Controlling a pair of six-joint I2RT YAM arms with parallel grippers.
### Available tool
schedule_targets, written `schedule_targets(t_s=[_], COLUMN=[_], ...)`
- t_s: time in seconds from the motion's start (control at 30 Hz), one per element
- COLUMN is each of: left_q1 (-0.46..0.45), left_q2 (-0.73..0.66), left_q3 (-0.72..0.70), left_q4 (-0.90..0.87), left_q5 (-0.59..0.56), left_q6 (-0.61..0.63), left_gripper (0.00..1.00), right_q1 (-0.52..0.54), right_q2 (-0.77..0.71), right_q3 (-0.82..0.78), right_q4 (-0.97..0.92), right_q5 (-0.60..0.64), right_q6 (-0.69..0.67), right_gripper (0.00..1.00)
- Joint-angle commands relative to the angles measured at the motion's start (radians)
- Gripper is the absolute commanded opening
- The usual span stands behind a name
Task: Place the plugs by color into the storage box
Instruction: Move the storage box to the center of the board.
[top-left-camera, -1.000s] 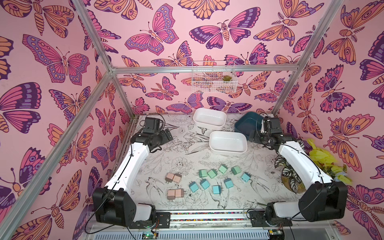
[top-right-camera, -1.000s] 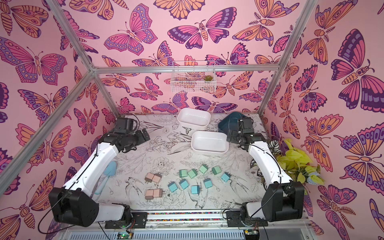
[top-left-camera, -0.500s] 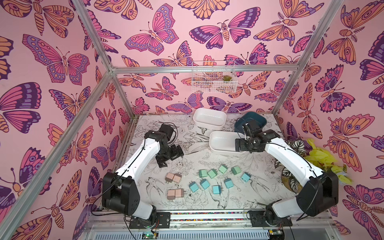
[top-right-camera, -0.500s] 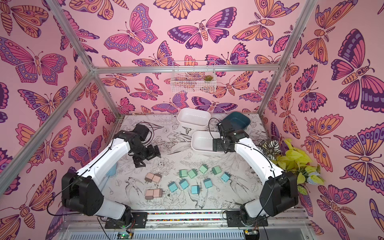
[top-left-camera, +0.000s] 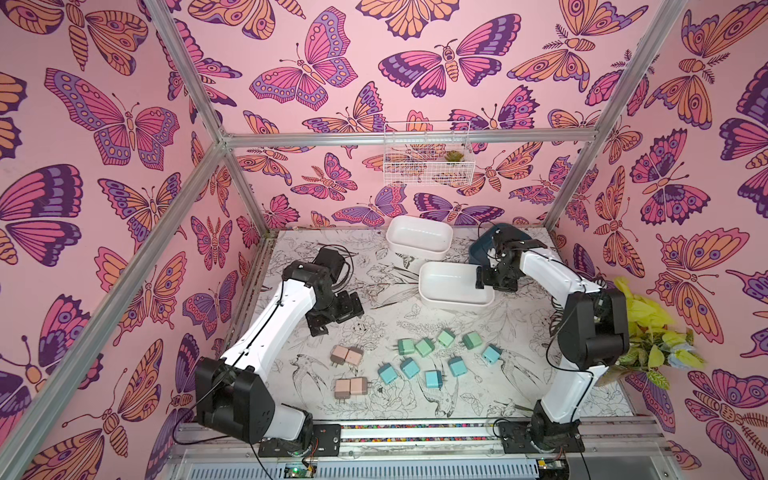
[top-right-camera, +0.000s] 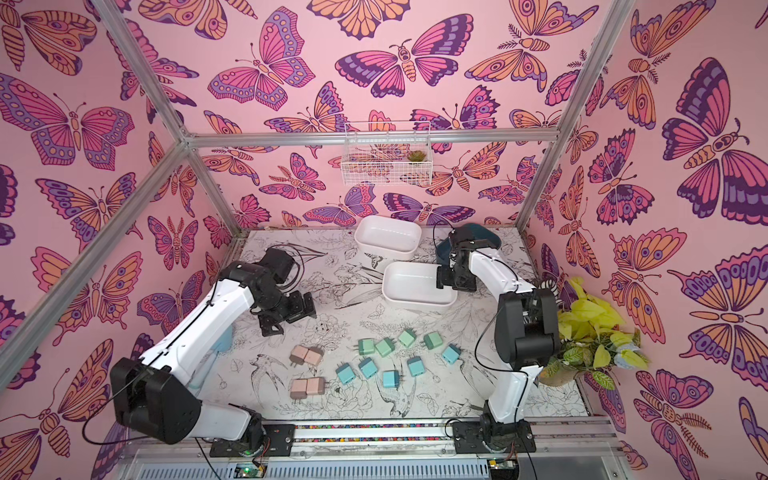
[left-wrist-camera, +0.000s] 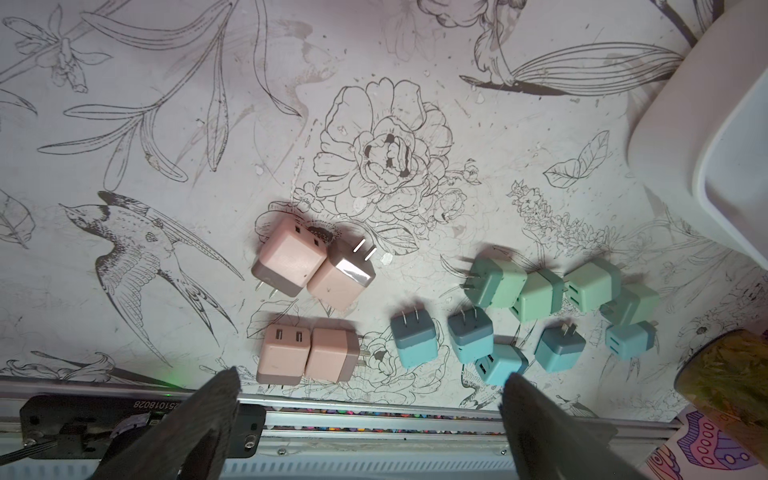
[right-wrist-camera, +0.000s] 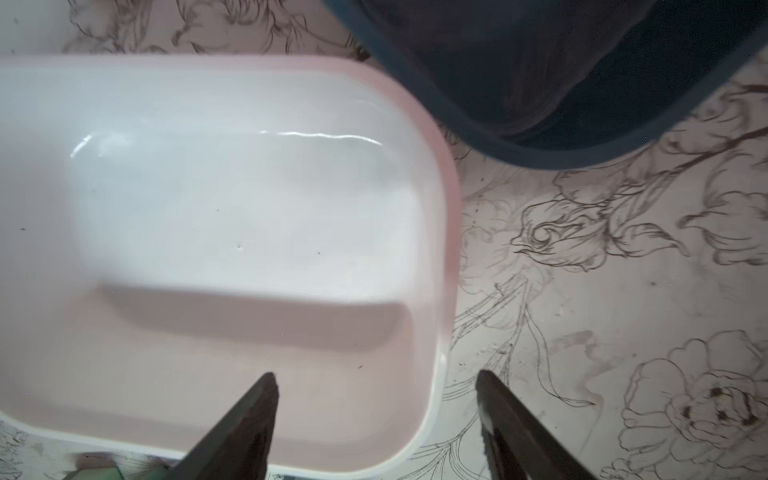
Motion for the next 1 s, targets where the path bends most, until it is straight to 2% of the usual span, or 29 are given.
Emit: schedule_targets(t_s=[0.0,0.17,0.4,0.7,0.97], left_q1=[-0.003,-0.004,-0.012,-0.034,-0.04], left_q2=[-0.009,0.014,0.058,0.133,0.139], left_q3=[0.014,0.063,0.102,0.128,0.14], left_q4=[-0.035,-0.04,-0.041,-0.032,-0.014], left_q5=[-0.02,-0.016,-0.049,-0.06,-0.055], left_q6=[0.041,0.064,0.088,0.09,0.07], left_gripper=[1.0,0.97,0.95,0.94,0.93], right_q1=[0.01,0.074,0.181,0.28,0.345], right_q2=[0.015,0.02,0.115,0.124,0.086], right_q3=[0.025,0.018,0.127,0.141,0.131], right_q4=[-0.004,0.072,0.042,0.018,-0.058], right_q5=[-0.08,-0.155,-0.132,-0.076,-0.073], right_q6=[-0.029,-0.053,-0.125,-0.179,-0.25], right_gripper=[0.74,0.66,0.54,0.47,0.42])
